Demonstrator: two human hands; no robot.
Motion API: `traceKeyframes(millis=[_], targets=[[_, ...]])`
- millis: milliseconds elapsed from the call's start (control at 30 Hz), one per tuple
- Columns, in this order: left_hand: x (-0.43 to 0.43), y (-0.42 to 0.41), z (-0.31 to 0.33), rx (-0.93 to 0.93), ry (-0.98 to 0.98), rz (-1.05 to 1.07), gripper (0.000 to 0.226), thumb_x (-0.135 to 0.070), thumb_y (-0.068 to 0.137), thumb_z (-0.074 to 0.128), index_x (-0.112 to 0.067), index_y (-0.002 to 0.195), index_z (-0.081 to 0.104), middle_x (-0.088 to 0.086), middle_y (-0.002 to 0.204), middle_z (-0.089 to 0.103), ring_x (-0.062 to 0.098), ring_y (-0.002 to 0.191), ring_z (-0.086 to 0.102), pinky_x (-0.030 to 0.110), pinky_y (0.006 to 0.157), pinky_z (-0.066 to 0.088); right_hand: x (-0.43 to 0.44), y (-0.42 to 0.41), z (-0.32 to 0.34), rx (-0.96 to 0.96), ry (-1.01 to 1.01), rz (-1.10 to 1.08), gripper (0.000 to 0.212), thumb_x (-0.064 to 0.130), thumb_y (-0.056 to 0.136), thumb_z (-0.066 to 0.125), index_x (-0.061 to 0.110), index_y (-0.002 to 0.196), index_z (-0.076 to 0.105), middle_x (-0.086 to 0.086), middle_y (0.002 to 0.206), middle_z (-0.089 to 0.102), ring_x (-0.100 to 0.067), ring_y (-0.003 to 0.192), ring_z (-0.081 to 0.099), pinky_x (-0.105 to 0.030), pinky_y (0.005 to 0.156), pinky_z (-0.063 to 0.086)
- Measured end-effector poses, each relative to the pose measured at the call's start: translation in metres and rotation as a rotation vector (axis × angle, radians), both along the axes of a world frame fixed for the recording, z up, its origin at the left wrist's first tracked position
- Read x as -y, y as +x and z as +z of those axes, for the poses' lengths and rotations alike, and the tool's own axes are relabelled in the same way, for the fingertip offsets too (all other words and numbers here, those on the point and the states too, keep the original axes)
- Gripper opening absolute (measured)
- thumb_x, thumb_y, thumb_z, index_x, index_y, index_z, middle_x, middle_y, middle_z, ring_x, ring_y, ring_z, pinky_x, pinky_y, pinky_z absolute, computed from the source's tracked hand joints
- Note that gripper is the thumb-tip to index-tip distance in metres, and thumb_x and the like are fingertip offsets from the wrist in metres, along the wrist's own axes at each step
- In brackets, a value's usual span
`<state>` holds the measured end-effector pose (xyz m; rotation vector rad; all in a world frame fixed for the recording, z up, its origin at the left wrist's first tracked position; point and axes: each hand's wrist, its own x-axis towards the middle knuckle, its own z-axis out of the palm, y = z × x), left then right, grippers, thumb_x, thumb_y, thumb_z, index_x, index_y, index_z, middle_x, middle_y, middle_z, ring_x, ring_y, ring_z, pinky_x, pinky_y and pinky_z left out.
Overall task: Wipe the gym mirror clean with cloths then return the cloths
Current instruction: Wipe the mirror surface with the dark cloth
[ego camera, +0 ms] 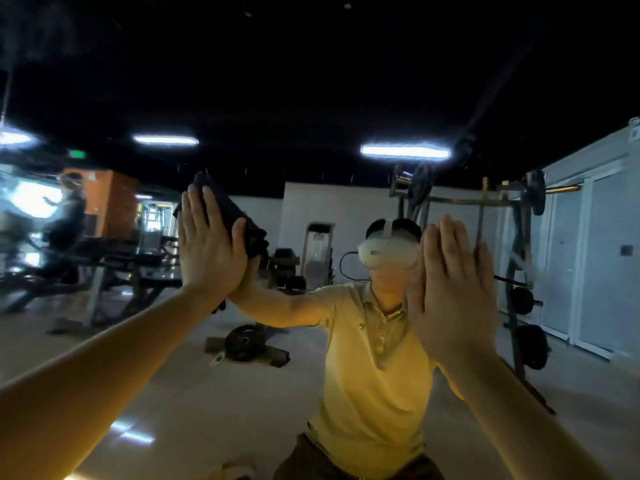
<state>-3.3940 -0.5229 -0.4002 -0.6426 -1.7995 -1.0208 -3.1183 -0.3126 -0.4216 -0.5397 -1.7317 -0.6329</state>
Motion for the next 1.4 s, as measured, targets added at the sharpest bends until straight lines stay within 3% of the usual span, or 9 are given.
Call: traceKeyframes(millis=[167, 367, 500, 700, 800, 967, 1100, 1267, 1400], targets=[[-0.074, 0.079, -0.010, -0.218, -0.062, -0.106, 0.076, -0.054, 0.109, 0.022, -0.011, 0.168, -0.001, 0.015, 0.175, -0.005, 0.032, 0.162, -0.006, 0.049, 0.130, -0.003, -0.003, -0.016, -0.005, -0.059, -0.031, 0.030, 0.068, 0.039, 0.106, 0.026, 0.000, 0.162, 0.024, -0.019, 0.173, 0.013, -0.032, 0.161, 0.006, -0.059, 0.128, 0.010], [-0.093, 0.098, -0.034, -0.763, -0.562, -0.188, 0.072, -0.054, 0.111, 0.027, -0.017, 0.169, 0.005, 0.012, 0.175, -0.001, 0.028, 0.163, -0.005, 0.047, 0.132, 0.002, -0.001, -0.009, -0.005, -0.051, -0.038, 0.076, 0.067, 0.039, 0.106, 0.023, 0.002, 0.162, 0.028, -0.017, 0.172, 0.015, -0.030, 0.161, 0.010, -0.058, 0.128, 0.015], [-0.035, 0.029, -0.031, -0.434, -0.325, -0.101, 0.083, -0.063, 0.103, 0.033, -0.023, 0.169, 0.001, 0.010, 0.175, 0.003, 0.034, 0.159, 0.010, 0.054, 0.122, 0.020, 0.011, -0.011, -0.020, -0.031, -0.024, 0.102, 0.066, 0.036, 0.105, 0.032, 0.002, 0.161, 0.030, -0.019, 0.171, 0.019, -0.033, 0.160, 0.014, -0.060, 0.127, 0.016], [-0.002, 0.003, -0.068, 0.050, 0.007, -0.042, 0.083, -0.060, 0.107, 0.012, -0.004, 0.167, 0.003, 0.024, 0.174, 0.002, 0.039, 0.161, 0.002, 0.058, 0.129, 0.010, 0.011, 0.005, -0.060, 0.041, -0.072, 0.162, 0.063, 0.028, 0.104, 0.032, 0.004, 0.162, 0.028, -0.016, 0.173, 0.016, -0.029, 0.161, 0.009, -0.057, 0.126, 0.023], [-0.050, 0.060, -0.073, -0.065, 0.011, -0.095, 0.078, -0.054, 0.109, 0.017, -0.001, 0.166, 0.006, 0.026, 0.173, 0.002, 0.040, 0.161, 0.001, 0.055, 0.131, 0.005, 0.012, 0.012, -0.069, 0.070, -0.104, 0.175, 0.062, 0.027, 0.104, 0.025, 0.004, 0.161, 0.031, -0.015, 0.173, 0.016, -0.027, 0.161, 0.009, -0.056, 0.127, 0.021], [-0.131, 0.155, -0.102, -0.466, -0.280, -0.262, 0.074, -0.050, 0.111, 0.029, -0.008, 0.168, 0.007, 0.020, 0.174, 0.001, 0.033, 0.162, -0.005, 0.048, 0.132, -0.003, 0.015, 0.023, -0.078, 0.079, -0.187, 0.385, 0.058, 0.017, 0.104, 0.036, 0.008, 0.161, 0.033, -0.008, 0.173, 0.020, -0.020, 0.161, 0.010, -0.055, 0.128, 0.019], [-0.113, 0.130, -0.115, -0.581, -0.379, -0.248, 0.075, -0.051, 0.110, 0.036, -0.008, 0.167, 0.014, 0.019, 0.175, 0.006, 0.031, 0.163, 0.000, 0.047, 0.132, 0.000, 0.027, 0.028, -0.095, 0.006, -0.206, 0.484, 0.053, 0.015, 0.104, 0.042, 0.005, 0.156, 0.043, -0.011, 0.168, 0.032, -0.024, 0.159, 0.022, -0.055, 0.126, 0.027], [-0.036, 0.033, -0.159, -0.383, -0.327, -0.070, 0.080, -0.058, 0.109, 0.027, -0.009, 0.168, 0.004, 0.019, 0.174, -0.004, 0.034, 0.162, -0.003, 0.047, 0.132, -0.002, 0.029, 0.026, -0.133, -0.069, -0.205, 0.299, 0.054, 0.012, 0.103, 0.049, 0.006, 0.157, 0.042, -0.016, 0.170, 0.023, -0.033, 0.159, 0.019, -0.058, 0.125, 0.025], [0.014, -0.009, -0.201, -0.159, -0.233, -0.036, 0.079, -0.055, 0.109, 0.020, 0.000, 0.166, 0.009, 0.025, 0.173, 0.003, 0.040, 0.161, 0.002, 0.060, 0.129, 0.012, 0.021, 0.033, -0.153, 0.033, -0.232, 0.231, 0.066, 0.013, 0.102, 0.056, 0.009, 0.163, 0.031, -0.017, 0.173, 0.009, -0.033, 0.161, 0.007, -0.059, 0.127, 0.020]])
